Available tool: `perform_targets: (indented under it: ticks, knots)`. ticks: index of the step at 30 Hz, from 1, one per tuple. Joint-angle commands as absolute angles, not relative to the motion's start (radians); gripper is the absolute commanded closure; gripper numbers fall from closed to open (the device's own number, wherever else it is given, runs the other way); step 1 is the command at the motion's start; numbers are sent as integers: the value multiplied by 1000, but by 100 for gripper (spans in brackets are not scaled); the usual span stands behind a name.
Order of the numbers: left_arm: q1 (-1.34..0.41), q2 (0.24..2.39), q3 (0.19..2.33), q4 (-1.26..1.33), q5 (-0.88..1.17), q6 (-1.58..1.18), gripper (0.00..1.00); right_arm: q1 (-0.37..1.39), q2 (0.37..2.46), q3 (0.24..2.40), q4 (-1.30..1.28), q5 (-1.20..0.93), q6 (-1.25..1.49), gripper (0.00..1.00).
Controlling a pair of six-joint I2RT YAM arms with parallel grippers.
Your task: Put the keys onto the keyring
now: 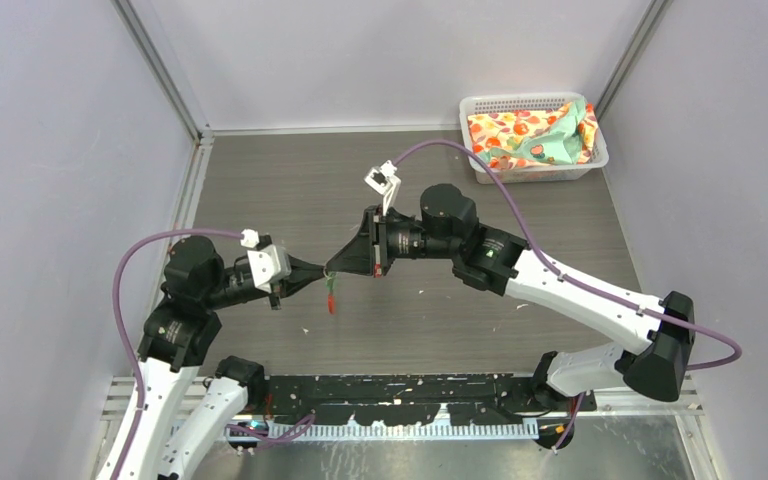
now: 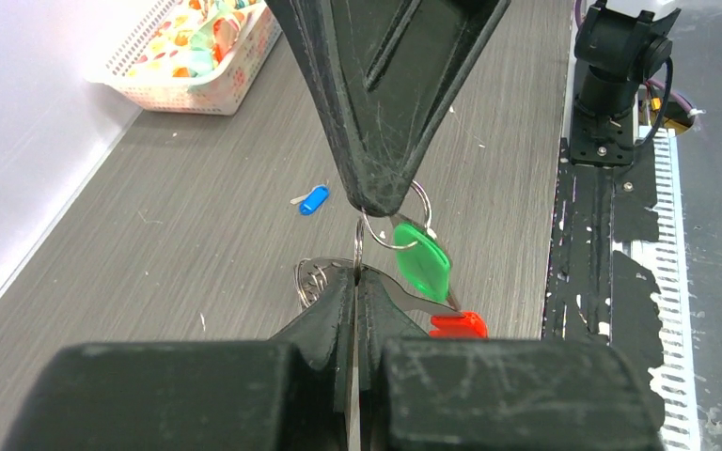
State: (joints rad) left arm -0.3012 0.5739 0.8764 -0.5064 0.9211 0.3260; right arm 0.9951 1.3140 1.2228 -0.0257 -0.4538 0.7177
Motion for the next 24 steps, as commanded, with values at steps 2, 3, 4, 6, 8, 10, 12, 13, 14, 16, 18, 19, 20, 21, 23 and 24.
perform_targets:
  ticks: [2, 3, 4, 6, 8, 10, 12, 13, 14, 16, 18, 19, 20, 21, 23, 24]
  knots:
    - [-304, 573, 907, -493, 940, 338, 100, 1016, 1335, 1301, -71, -441, 663, 99]
    - [-304, 572, 907, -492, 939, 338, 100, 1019, 1338, 1305, -79, -440, 657, 99]
    - [-304, 571, 907, -492, 938, 338, 100, 1021, 1340, 1309, -88, -438, 653, 99]
    - [-304, 571, 907, -492, 936, 337, 100, 1025, 1341, 1312, -95, -434, 648, 99]
    - [-304, 572, 909, -492, 930, 328, 100, 1025, 1331, 1308, -102, -427, 645, 99]
    - [-304, 575, 910, -476, 919, 300, 100, 1026, 1317, 1307, -121, -412, 637, 99]
    - [-304, 578, 914, -469, 914, 276, 100, 1024, 1300, 1304, -142, -398, 632, 99]
    - [-304, 579, 916, -468, 913, 267, 100, 1024, 1291, 1301, -152, -392, 628, 99]
    - [-304, 580, 917, -465, 912, 262, 100, 1025, 1282, 1298, -160, -385, 628, 99]
    - [-304, 580, 919, -461, 913, 257, 100, 1023, 1267, 1290, -175, -369, 626, 99]
    - [-304, 580, 918, -459, 914, 257, 100, 1023, 1251, 1282, -189, -347, 626, 99]
    - [-305, 578, 917, -459, 915, 257, 100, 1024, 1246, 1276, -195, -334, 626, 99]
    - [-304, 575, 915, -458, 919, 258, 100, 1022, 1242, 1269, -196, -321, 626, 99]
    - [-304, 572, 913, -457, 922, 259, 100, 1022, 1240, 1265, -191, -310, 627, 99]
    - [-304, 568, 909, -457, 929, 265, 100, 1020, 1242, 1263, -177, -301, 633, 99]
    - [-304, 565, 908, -456, 930, 267, 100, 1020, 1247, 1266, -171, -302, 635, 99]
